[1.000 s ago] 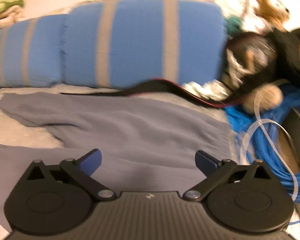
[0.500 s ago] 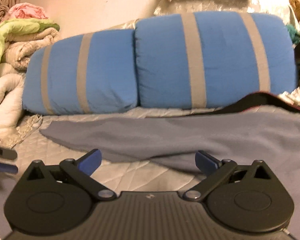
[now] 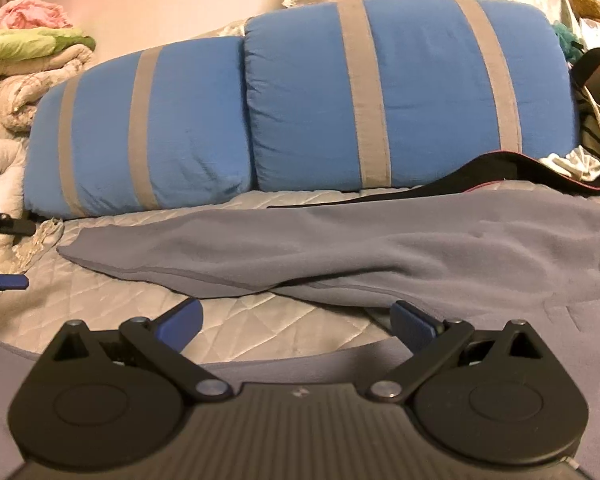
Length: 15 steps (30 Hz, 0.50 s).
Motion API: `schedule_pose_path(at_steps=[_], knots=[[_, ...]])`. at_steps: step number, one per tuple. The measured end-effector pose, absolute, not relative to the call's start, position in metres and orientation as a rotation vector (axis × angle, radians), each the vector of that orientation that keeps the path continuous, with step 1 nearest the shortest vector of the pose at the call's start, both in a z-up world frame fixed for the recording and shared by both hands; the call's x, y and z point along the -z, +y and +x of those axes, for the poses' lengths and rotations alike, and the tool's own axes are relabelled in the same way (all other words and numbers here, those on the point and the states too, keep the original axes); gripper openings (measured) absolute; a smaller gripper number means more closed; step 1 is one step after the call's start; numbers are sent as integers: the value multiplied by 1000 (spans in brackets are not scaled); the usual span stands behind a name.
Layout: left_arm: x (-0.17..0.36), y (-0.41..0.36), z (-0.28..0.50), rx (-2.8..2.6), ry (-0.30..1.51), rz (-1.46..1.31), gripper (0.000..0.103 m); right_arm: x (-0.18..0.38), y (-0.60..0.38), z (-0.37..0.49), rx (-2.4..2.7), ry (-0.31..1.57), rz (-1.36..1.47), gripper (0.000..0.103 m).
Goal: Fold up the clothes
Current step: 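Move the left gripper to the folded leg strip and grasp its end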
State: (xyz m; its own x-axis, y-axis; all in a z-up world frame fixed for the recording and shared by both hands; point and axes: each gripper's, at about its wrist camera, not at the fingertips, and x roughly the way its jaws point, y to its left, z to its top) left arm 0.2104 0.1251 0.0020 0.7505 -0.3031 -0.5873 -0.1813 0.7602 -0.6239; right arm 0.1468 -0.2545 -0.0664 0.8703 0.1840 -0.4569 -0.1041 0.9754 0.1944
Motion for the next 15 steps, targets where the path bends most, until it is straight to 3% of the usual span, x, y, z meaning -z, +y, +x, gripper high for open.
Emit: schedule_pose_path(at_steps=[15], knots=[[41,201,266,-121,672,-1062,77,60,-242,144,-175,475,83,103]])
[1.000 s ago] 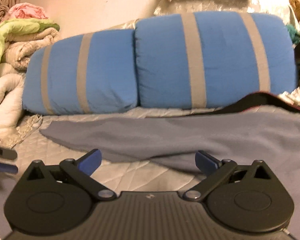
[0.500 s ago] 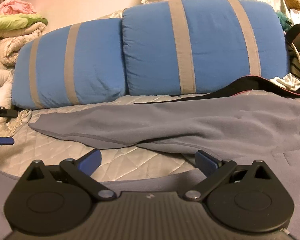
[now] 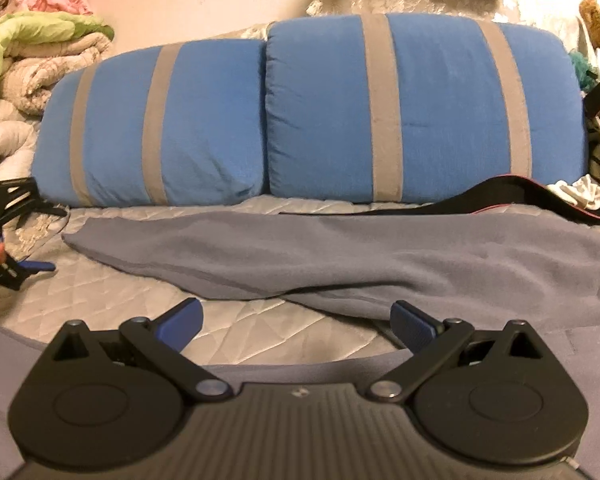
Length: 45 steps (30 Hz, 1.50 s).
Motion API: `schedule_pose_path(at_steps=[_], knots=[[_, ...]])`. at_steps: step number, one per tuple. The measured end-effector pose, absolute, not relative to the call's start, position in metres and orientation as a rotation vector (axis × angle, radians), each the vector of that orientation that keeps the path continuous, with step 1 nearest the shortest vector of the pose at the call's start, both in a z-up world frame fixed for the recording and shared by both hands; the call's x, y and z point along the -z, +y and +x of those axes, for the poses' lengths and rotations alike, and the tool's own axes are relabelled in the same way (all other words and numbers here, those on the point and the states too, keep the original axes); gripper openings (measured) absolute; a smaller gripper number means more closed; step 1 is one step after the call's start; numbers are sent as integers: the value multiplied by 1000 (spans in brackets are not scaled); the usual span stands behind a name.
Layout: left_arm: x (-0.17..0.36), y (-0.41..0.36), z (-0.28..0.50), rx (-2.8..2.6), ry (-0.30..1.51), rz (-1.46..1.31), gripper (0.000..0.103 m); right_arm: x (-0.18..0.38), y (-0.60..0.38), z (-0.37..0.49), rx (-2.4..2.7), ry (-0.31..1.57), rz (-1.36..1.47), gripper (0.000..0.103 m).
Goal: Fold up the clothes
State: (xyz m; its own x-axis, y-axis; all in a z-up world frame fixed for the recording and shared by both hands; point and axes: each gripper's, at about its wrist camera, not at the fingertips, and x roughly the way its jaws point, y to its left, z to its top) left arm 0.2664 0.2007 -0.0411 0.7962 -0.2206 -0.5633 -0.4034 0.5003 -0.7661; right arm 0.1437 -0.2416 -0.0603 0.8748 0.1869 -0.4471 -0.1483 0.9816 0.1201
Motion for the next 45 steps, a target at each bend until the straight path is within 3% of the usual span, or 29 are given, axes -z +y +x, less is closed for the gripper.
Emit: schedule_pose_path(at_steps=[36,43,45], knots=[[70,209,320,-199,605,-1285,75,57,-235,142,-228,477,63,103],[86,228,318,-205,607,-1436,41,58,-236,142,-231,481,64,103],[89,231,317,-194,606,-1447,38,59,-237,143,-230,490,71,103]])
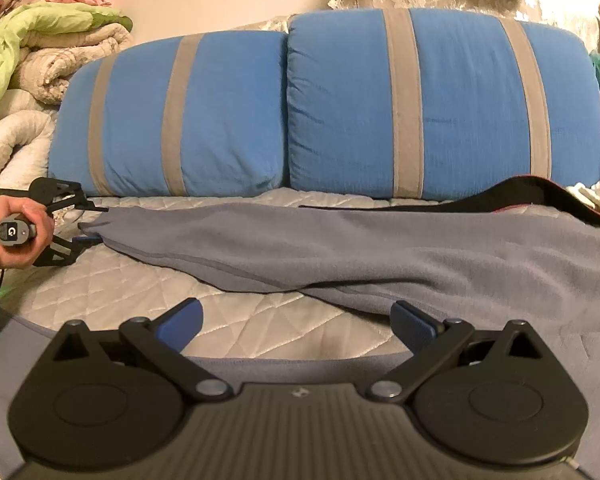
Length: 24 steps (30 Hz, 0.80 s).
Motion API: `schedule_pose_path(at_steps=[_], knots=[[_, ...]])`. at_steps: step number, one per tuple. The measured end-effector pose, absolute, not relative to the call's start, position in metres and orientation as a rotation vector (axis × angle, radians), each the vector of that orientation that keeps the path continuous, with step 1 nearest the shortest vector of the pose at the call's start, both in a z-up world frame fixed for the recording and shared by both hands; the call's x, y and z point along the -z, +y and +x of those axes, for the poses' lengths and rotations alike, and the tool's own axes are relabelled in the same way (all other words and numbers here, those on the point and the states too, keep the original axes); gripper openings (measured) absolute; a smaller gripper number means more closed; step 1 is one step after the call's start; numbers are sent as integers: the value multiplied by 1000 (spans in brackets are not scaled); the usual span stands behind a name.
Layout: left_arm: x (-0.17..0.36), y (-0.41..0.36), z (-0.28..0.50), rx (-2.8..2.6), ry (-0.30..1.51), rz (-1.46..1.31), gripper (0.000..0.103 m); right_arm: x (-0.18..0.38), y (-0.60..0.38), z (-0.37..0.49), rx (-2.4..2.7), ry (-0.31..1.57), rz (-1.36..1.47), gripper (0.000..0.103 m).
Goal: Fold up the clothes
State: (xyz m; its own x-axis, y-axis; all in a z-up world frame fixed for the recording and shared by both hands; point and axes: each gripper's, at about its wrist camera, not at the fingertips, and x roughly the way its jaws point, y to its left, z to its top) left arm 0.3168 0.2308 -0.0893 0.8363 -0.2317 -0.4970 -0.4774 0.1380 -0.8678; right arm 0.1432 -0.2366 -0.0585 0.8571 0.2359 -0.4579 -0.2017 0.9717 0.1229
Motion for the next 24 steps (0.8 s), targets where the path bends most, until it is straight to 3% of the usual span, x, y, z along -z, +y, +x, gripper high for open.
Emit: schedule_pose_path(at_steps=[6,13,24], knots=[[95,237,311,-151,597,-1541,40,60,-238,143,-234,483,53,103],[94,234,313,-69,737,-1508,40,56,-242,146,-251,503,124,103],[109,231,309,-22,590,-1556,39,66,-248,151,-230,543,131,103]])
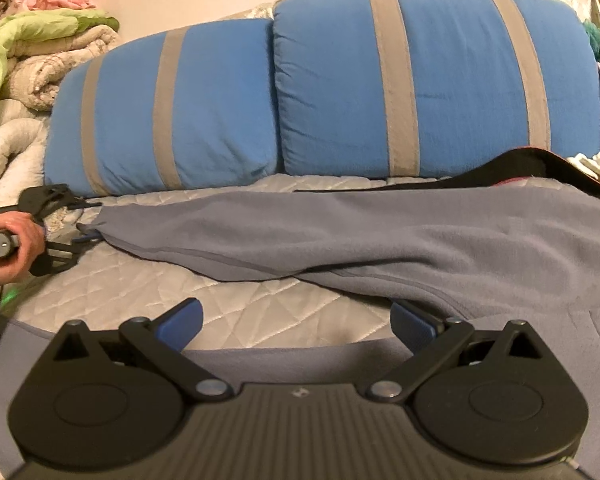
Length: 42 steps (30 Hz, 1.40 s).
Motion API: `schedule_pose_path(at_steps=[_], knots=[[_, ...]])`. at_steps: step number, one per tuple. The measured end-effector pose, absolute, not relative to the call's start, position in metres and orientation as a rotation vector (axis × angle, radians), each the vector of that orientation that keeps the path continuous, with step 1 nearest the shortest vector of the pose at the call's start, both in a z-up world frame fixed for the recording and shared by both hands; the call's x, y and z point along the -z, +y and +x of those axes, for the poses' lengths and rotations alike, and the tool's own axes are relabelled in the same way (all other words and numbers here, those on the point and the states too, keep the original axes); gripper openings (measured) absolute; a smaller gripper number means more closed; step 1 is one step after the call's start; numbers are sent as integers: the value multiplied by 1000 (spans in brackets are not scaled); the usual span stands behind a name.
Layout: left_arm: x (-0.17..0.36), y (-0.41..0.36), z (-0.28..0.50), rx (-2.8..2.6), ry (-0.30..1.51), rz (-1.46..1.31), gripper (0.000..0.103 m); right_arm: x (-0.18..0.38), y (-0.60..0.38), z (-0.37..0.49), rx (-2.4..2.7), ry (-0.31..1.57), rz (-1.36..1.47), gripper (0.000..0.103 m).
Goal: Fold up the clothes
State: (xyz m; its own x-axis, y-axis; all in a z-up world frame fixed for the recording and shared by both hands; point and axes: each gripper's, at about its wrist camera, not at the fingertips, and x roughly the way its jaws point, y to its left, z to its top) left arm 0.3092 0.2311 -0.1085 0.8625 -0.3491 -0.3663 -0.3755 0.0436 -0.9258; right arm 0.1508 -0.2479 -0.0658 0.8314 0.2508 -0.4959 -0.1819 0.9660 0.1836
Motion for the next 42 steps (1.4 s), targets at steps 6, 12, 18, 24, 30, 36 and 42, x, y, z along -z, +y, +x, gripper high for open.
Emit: schedule_pose_path(at_steps=[6,12,18,24,30,36,42], knots=[[101,243,297,5,522,-1517,39,66,-250,153,-237,549,152,103],[104,249,301,-10,654,-1524,40,67,-251,155,-228,570,164,103],[99,243,306,-78,707,-1473,40,66,-251,155,-233,588,185,103],[96,231,311,-149,670,-1393,40,67,-253,155,-226,593,196,103],[99,221,316,-194,642,-1247,11,70,-251,156,-235,570,159,103],[95,230,310,-199,639,-1240,4,63,-237,159,-261,474,-11,103],[86,230,306,-174,616,-1199,3,57,-227,179,-274,429,-207,89]])
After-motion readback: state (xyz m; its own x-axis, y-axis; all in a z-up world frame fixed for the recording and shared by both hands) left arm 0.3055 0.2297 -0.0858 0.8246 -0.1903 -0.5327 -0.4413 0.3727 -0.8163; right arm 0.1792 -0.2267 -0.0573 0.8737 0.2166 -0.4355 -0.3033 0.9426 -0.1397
